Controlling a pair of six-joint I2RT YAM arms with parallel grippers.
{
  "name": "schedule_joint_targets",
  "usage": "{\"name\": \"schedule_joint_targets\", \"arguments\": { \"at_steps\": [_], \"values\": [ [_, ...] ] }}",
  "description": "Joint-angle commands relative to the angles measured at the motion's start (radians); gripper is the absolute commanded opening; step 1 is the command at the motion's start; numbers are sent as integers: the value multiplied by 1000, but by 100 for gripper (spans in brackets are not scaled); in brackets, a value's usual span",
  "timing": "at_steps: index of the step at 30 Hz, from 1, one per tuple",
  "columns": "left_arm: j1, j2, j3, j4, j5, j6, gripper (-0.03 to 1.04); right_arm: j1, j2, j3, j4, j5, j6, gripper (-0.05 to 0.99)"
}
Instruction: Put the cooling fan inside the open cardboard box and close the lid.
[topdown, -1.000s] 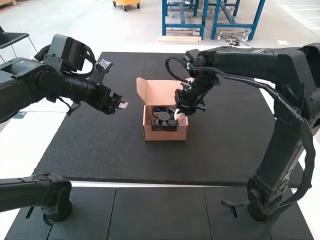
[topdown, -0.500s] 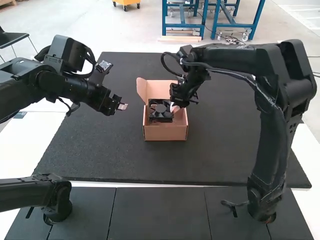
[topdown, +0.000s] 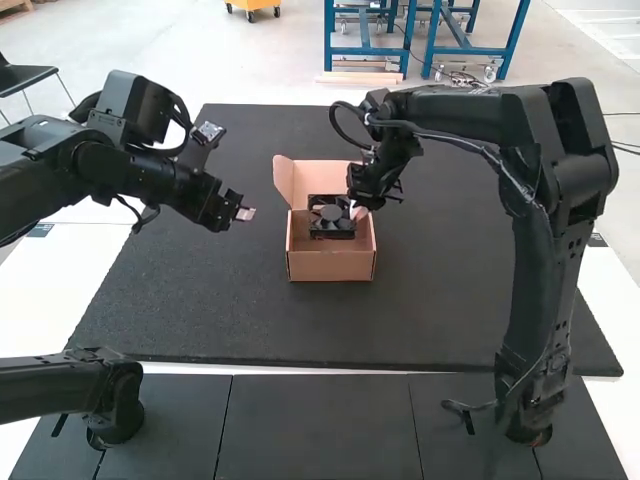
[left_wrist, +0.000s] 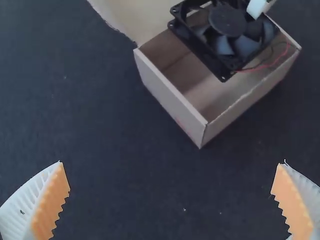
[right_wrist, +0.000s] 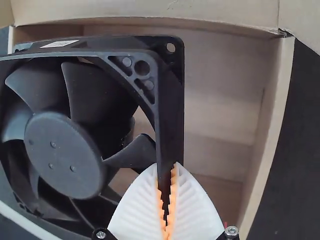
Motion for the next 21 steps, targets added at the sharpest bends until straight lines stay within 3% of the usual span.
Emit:
{"name": "schedule_joint_targets", "arguments": {
  "at_steps": [1,21],
  "values": [
    [0,-24,40,11,15,13,96,4,5,9,-2,14,-34,-2],
    [5,-24,60,32,16,9,96,59,101,30,4,34,-53,-2]
  ]
}}
